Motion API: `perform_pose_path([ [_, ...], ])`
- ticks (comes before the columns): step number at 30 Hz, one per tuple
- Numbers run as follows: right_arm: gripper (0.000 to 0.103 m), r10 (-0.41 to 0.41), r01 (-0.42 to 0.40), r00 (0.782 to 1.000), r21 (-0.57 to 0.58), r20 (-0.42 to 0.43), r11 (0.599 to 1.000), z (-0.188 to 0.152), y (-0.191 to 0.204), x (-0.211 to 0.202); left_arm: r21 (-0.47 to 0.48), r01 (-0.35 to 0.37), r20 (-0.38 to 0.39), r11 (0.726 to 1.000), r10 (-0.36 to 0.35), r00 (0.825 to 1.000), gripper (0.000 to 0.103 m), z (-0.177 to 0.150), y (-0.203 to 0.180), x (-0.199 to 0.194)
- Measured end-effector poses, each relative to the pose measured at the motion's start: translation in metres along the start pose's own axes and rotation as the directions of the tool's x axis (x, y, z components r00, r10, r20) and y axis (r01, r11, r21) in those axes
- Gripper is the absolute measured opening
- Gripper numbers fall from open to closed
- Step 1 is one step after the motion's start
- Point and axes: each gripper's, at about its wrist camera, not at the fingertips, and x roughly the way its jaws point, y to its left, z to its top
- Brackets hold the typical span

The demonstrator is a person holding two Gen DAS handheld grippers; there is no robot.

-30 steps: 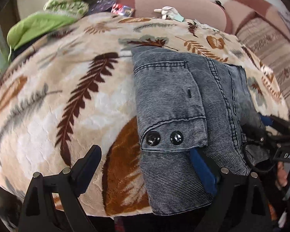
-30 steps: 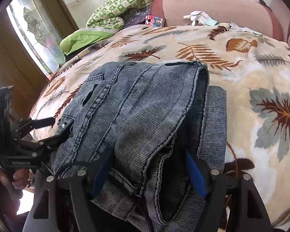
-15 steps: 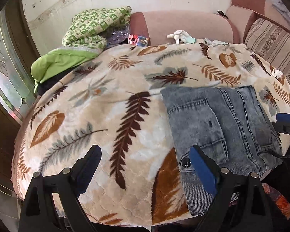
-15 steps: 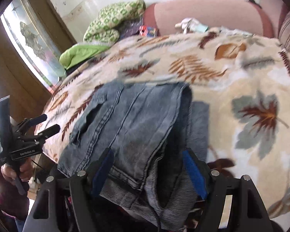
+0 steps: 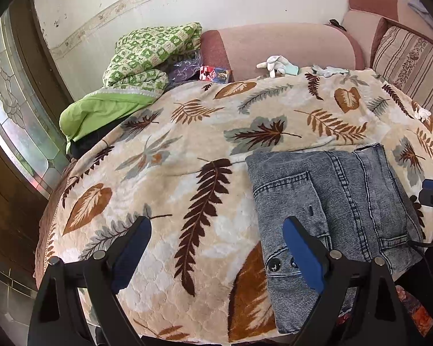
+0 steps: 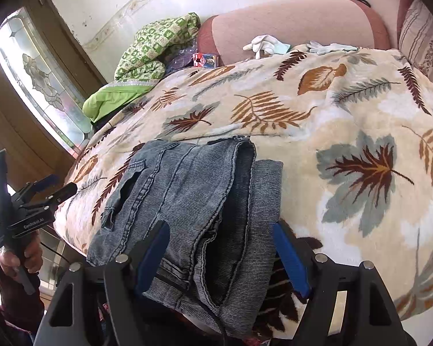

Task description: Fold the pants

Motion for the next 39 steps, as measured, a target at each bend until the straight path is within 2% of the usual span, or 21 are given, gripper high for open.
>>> perform_pose_path([
  [5,0.077,0.001,-0.002,1.000,0.022,0.006,1.000,0.000,-0.006,0.000,0.012,-0.007,0.007,1.000,0.007,1.000,0.093,0.002,-0.006,0.001],
  [9,0.077,-0.001,0.001,1.000,0.052,0.004,0.999,0.000,-0.015,0.002,0.023,-0.038,0.034,0.999,0.038,0.999,0.093,0.004,-0.007,-0.003],
  [17,0.077,0.012,-0.012,1.000,0.103,0.005,0.995,0.000,-0.030,0.006,0.006,-0.123,0.089,0.992,0.122,0.989,0.093,0.009,0.009,-0.015],
  [23,0.077,0.025,-0.025,1.000,0.123,0.003,0.992,0.001,-0.034,0.009,-0.001,-0.144,0.106,0.990,0.143,0.984,0.093,0.010,0.018,-0.022],
  [35,0.077,0.032,-0.031,0.999,0.122,-0.009,0.992,0.000,-0.031,0.012,-0.001,-0.116,0.083,0.993,0.116,0.990,0.093,0.005,0.018,-0.015],
  [39,0.077,0.089,-0.085,0.996,0.153,-0.019,0.985,-0.001,-0.036,0.015,0.002,0.013,-0.027,1.000,-0.013,1.000,0.096,-0.001,0.013,0.012],
])
